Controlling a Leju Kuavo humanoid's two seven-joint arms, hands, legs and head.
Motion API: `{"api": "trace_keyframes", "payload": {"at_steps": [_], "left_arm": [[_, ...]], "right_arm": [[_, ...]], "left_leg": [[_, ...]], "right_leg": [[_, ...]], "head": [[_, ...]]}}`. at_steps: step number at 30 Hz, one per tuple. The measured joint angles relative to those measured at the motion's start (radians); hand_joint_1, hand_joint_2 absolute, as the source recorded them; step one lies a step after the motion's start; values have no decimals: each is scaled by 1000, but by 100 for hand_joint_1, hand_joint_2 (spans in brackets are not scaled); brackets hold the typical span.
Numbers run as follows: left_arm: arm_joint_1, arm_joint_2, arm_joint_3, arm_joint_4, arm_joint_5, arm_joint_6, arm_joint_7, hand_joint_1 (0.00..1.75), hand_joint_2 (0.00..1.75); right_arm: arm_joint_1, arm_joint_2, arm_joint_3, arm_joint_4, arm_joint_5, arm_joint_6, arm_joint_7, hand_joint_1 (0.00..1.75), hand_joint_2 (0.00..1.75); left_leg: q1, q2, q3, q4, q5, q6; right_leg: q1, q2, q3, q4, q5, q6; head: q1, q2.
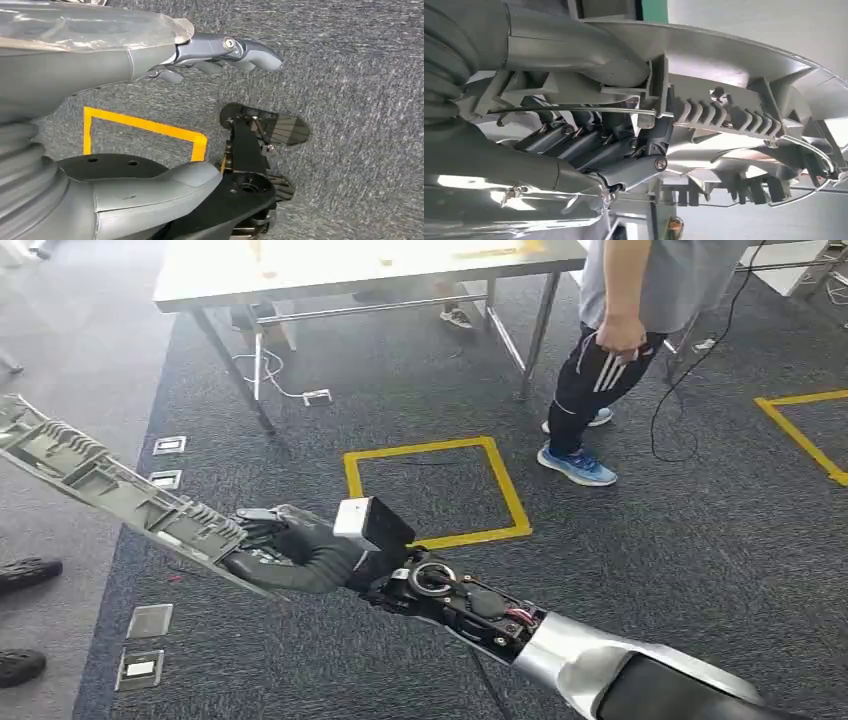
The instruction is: Take the parts from the cabinet and place them on the table.
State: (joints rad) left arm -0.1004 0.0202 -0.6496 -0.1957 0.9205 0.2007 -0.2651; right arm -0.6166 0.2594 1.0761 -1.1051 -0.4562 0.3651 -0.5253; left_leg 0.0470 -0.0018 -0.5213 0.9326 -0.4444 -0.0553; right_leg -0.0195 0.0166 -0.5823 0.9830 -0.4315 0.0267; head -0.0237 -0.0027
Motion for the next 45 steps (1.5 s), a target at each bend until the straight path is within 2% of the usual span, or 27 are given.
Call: {"api": "trace_keyframes", "payload": {"at_steps": [1,3,7,10,13,14,15,16,17,19,21,23,25,26,27,28,29,30,31,32,34,36,38,41,42,43,45], "left_arm": [[0,0,-4,0,0,0,0,0,175],[-2,3,-10,0,0,-1,-3,0,175],[-4,1,-13,-1,2,-14,-8,0,175],[-2,-2,-15,-1,4,-15,-8,0,175],[5,-5,-18,-1,5,-15,-8,0,175],[5,9,-18,0,6,-14,-8,0,175],[1,6,-19,0,6,-13,-8,0,175],[-2,8,-20,-1,6,-13,-9,0,175],[0,6,-20,0,6,-13,-10,0,175],[-6,3,-21,-2,6,-14,-11,0,175],[-8,6,-21,-3,8,-13,-12,0,175],[-4,4,-21,-3,8,-13,-12,0,175],[3,4,-22,-2,9,-13,-12,0,175],[6,4,-23,-2,11,-12,-12,0,175],[9,4,-23,-2,11,-12,-12,0,175],[13,5,-24,-2,11,-12,-12,0,175],[21,10,-24,-2,11,-12,-12,0,175],[31,10,-26,-2,11,-12,-12,0,175],[35,9,-26,-2,11,-12,-12,0,175],[36,7,-27,-2,11,-12,-11,0,175],[21,-1,-27,-4,12,-12,-12,0,175],[13,-1,-27,-6,12,-12,-13,0,175],[8,1,-27,-6,12,-10,-13,0,175],[9,0,-31,-6,11,0,-9,0,175],[11,0,-35,-6,10,2,-9,0,175],[14,0,-37,-6,8,6,-8,0,175],[19,-17,-40,-6,7,7,-7,0,175]], "right_arm": [[0,0,0,0,0,0,0,175,175],[1,1,0,0,2,0,2,175,175],[-9,1,0,0,2,3,0,175,175],[-4,1,0,0,2,4,0,175,175],[1,1,0,2,2,3,1,175,175],[0,0,0,3,2,3,1,175,175],[-3,2,1,2,2,3,0,175,175],[1,4,0,0,2,3,-2,175,175],[5,5,0,0,1,3,-2,175,175],[7,6,0,0,2,1,0,175,175],[6,5,-5,4,-1,-2,-2,175,175],[14,2,-6,10,-3,-2,-5,175,175],[21,-4,-6,17,-5,-1,-5,175,175],[23,-5,-6,20,-6,-1,-5,175,175],[23,-5,-6,22,-6,-1,-4,175,175],[23,-5,-6,23,-6,-2,-4,175,175],[23,-5,-6,23,-7,-2,-4,175,175],[23,-8,-5,26,-8,-1,-5,175,175],[22,-7,-5,25,-9,-1,-9,175,175],[24,1,-6,24,-9,-1,-8,175,175],[13,3,-6,23,-9,-2,-5,175,175],[7,6,-7,23,-9,-2,-7,175,175],[6,7,-7,23,-11,-5,-10,175,175],[6,7,-7,23,-11,-15,-9,175,175],[6,7,-7,23,-11,-16,-8,175,175],[5,7,-7,23,-11,-17,-8,175,175],[10,5,-8,25,-11,-18,-8,175,175]], "left_leg": [[0,0,-1,1,0,0],[-5,0,11,-28,-15,40],[6,-1,73,-86,1,55],[25,-5,93,-83,-15,31],[63,-13,121,-59,-55,-13],[58,-10,118,-43,-71,-36],[64,-11,109,-24,-82,-48],[61,-12,100,-30,-92,-50],[64,-10,113,-31,-97,-58],[66,-10,116,3,-67,-67],[57,0,-14,210,-30,-43],[31,0,-120,340,-110,-19],[6,0,-179,335,-225,14],[-6,0,-195,293,-245,31],[-18,-1,-206,222,-214,53],[-33,-5,-211,139,-112,78],[-45,-9,-210,40,77,103],[-66,-15,-217,-41,199,107],[-70,-24,-206,-40,193,107],[-68,-26,-193,-19,177,86],[-64,-29,-161,8,137,74],[-67,-26,-129,19,104,87],[-68,-23,-79,19,71,88],[-70,-29,2,14,11,79],[-73,-32,31,10,-8,76],[-80,-33,57,5,-25,74],[-82,-34,95,-6,-53,75]], "right_leg": [[0,0,1,-1,1,-1],[-9,-8,16,1,30,21],[-4,-7,-96,163,-38,32],[-24,-9,-170,272,-45,50],[-60,-19,-68,44,68,103],[-64,-6,-62,29,56,135],[-57,0,-76,27,-6,86],[-59,3,-69,50,1,52],[-61,5,-74,58,-8,39],[-52,10,-52,59,-23,16],[-41,10,-9,32,-36,6],[-26,10,57,-17,-50,-3],[-9,14,140,-74,-67,-12],[-1,18,180,-98,-76,-16],[8,22,224,-123,-90,-19],[15,21,262,-144,-103,-22],[15,20,266,-165,-118,-24],[26,36,311,-162,-137,-17],[32,43,325,-172,-167,-18],[36,46,377,-188,-192,-35],[36,48,324,-38,-139,-35],[32,1,188,190,-101,-18],[28,-12,70,277,-192,7],[33,-13,-26,223,-341,-3],[35,-13,-46,167,-329,-8],[41,-12,-63,95,-248,-26],[60,13,-75,-49,117,-61]], "head": [[0,0],[2,0],[5,0],[5,0],[6,0],[7,0],[13,0],[10,0],[-3,0],[-14,0],[-26,0],[-33,0],[-34,0],[-33,0],[-35,0],[-35,0],[-34,0],[-35,0],[-39,0],[-39,0],[-37,0],[-35,0],[-30,0],[-28,0],[-27,0],[-26,0],[-34,0]]}}
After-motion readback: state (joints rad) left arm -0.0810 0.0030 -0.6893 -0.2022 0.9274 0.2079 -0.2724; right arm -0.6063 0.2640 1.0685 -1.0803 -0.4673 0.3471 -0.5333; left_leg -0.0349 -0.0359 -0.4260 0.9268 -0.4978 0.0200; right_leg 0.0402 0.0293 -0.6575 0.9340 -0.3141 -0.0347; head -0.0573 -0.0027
